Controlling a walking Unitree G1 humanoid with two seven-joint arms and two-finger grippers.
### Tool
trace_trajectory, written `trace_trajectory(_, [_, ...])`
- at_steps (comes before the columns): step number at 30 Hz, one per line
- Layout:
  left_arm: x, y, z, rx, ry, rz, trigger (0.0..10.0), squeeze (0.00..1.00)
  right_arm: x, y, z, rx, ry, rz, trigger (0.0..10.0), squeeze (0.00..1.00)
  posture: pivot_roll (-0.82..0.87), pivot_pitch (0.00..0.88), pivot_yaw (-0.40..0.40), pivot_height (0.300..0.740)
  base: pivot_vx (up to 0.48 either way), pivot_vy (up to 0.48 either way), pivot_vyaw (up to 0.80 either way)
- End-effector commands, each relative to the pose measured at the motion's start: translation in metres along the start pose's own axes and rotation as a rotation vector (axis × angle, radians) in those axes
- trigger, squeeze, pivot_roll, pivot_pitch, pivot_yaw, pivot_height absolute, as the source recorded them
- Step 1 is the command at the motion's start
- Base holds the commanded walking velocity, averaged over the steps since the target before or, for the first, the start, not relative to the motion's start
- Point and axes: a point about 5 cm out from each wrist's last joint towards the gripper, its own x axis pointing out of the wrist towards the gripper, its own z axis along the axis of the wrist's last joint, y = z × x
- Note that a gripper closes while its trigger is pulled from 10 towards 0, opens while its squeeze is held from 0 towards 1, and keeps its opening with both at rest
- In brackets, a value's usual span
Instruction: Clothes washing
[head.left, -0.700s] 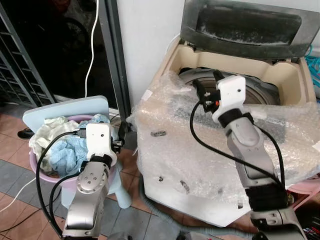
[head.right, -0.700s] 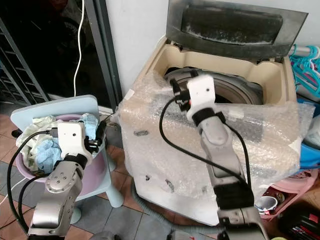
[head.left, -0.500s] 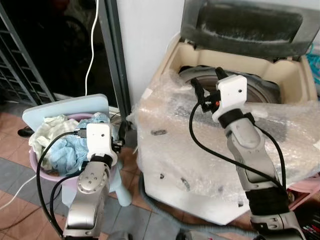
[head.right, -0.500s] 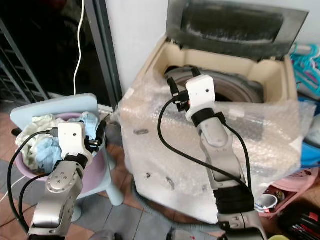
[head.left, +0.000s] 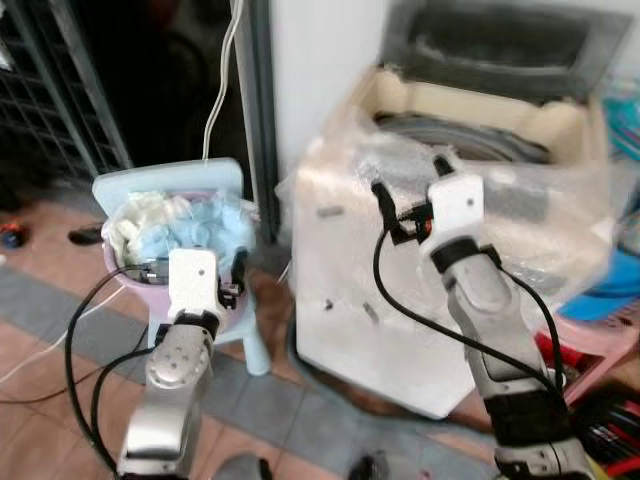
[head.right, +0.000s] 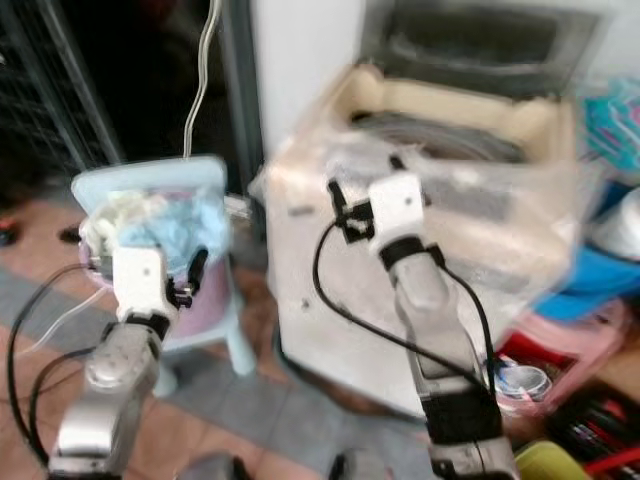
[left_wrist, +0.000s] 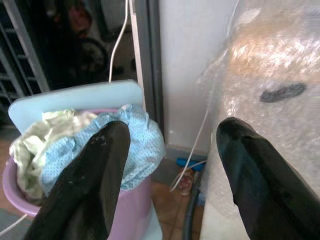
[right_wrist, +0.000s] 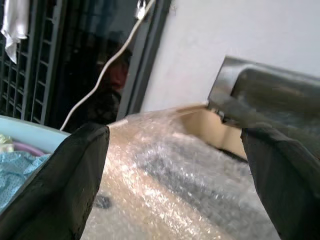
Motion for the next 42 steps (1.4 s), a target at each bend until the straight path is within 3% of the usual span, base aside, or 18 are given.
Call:
trace_trajectory(1, [-0.001, 0.003, -0.002, -0.009, 0.013, 0.026, 10.0, 0.00, 0.003, 0.003, 0.007, -0.005, -0.018, 0.015, 10.0, 0.40, -0.02, 0.000, 0.013, 0.740, 0.000, 0.000, 0.00])
trace_trajectory(2, [-0.001, 0.004, -0.002, -0.014, 0.019, 0.033, 10.0, 0.00, 0.003, 0.004, 0.005, -0.001, -0.008, 0.020, 10.0, 0.00, -0.02, 0.000, 0.013, 0.740, 0.000, 0.000, 0.00])
trace_trajectory(13, [-0.001, 0.005, -0.004, -0.015, 0.034, 0.044, 10.0, 0.00, 0.002, 0.008, 0.003, -0.001, 0.000, 0.031, 10.0, 0.00, -0.02, 0.000, 0.013, 0.740, 0.000, 0.337, 0.00])
trace_trajectory(17, [-0.001, 0.003, 0.001, 0.052, -0.015, 0.017, 10.0, 0.00, 0.000, 0.009, 0.002, -0.001, 0.004, 0.034, 10.0, 0.00, -0.02, 0.000, 0.018, 0.740, 0.000, 0.480, 0.00])
trace_trajectory(27, [-0.003, 0.005, 0.000, 0.011, -0.013, 0.037, 10.0, 0.00, -0.001, 0.012, -0.001, -0.003, 0.017, 0.051, 10.0, 0.00, 0.00, 0.014, 0.011, 0.740, 0.000, 0.480, 0.00])
trace_trajectory(28, [-0.005, 0.006, 0.003, 0.036, -0.028, 0.047, 10.0, 0.00, -0.001, 0.013, 0.000, -0.003, 0.016, 0.054, 10.0, 0.00, 0.00, 0.013, 0.009, 0.740, 0.000, 0.000, 0.00])
trace_trajectory(30, [-0.007, 0.006, 0.005, 0.008, -0.056, 0.026, 10.0, 0.00, 0.001, 0.013, 0.001, -0.003, 0.012, 0.059, 10.0, 0.00, 0.00, 0.012, 0.006, 0.740, 0.000, 0.000, 0.00])
trace_trajectory(42, [-0.009, 0.011, 0.005, -0.022, -0.060, 0.000, 10.0, 0.00, 0.002, 0.019, 0.001, -0.019, -0.004, 0.095, 10.0, 0.00, 0.00, 0.013, 0.018, 0.740, 0.209, 0.000, 0.00])
